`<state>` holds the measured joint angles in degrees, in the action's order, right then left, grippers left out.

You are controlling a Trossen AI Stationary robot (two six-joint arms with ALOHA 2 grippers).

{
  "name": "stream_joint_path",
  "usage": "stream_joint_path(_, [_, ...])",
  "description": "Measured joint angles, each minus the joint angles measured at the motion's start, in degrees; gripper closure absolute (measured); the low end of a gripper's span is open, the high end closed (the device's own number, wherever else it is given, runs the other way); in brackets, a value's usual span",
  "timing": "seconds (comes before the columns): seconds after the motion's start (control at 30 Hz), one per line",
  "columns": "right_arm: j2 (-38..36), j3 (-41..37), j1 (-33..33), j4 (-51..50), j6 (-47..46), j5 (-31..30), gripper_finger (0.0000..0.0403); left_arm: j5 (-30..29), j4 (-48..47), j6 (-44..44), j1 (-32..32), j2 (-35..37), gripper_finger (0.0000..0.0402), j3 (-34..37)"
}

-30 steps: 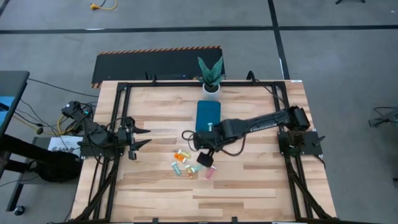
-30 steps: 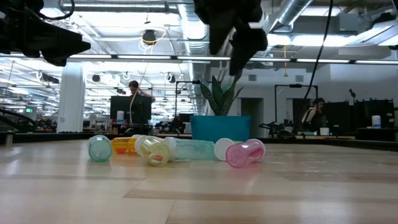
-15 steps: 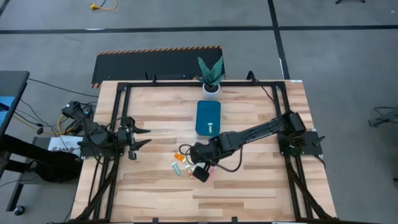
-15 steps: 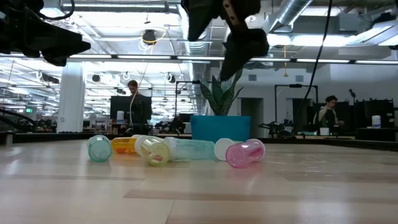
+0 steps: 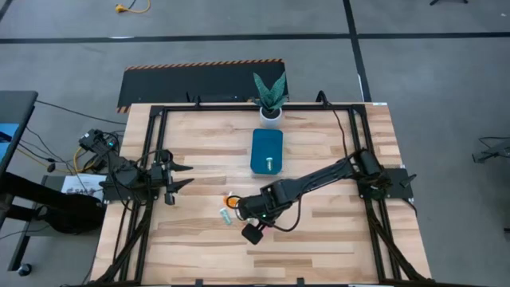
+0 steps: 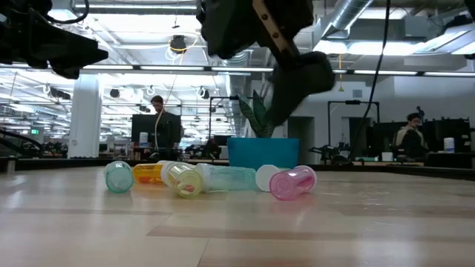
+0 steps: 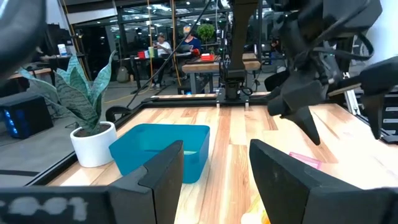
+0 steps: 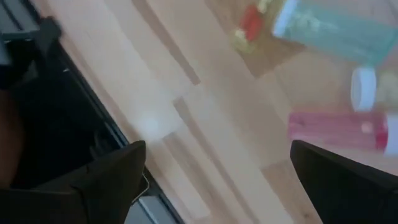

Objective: Pick and place pill bottles into a basket
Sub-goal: Put the pink pill bottle into the bin

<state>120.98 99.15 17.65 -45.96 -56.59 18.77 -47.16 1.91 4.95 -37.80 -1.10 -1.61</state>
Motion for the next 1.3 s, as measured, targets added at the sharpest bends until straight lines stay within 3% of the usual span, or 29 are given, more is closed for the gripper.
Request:
stream_joint_path(0.37, [0.18, 0.09, 0.75, 1.0, -10.82, -2.72, 0.0003, 0.0, 0.0, 0.0, 0.0, 0.0, 0.0226, 0.0])
stream_joint_path(0.5, [0.18, 0.09, 1.08, -1.74, -6.32, -3.53, 0.0005, 0.0, 0.02, 0.0, 0.0, 0.0, 0.0226, 0.0])
stream_joint_path(0.7, [0.18, 0.09, 1.22, -9.9, -2.71, -10.0, 0.0003, 0.0, 0.02, 0.0, 0.0, 0.0, 0.0226, 0.0])
stream_joint_path(1.1, [0.16, 0.09, 2.63, -13.86, 3.33, -19.1, 0.0006, 0.0, 0.02, 0.0, 0.0, 0.0, 0.0226, 0.0])
stream_joint_path(1.3, [0.14, 0.09, 2.61, -14.16, 4.76, -20.07, 0.0005, 0.0, 0.02, 0.0, 0.0, 0.0, 0.0226, 0.0])
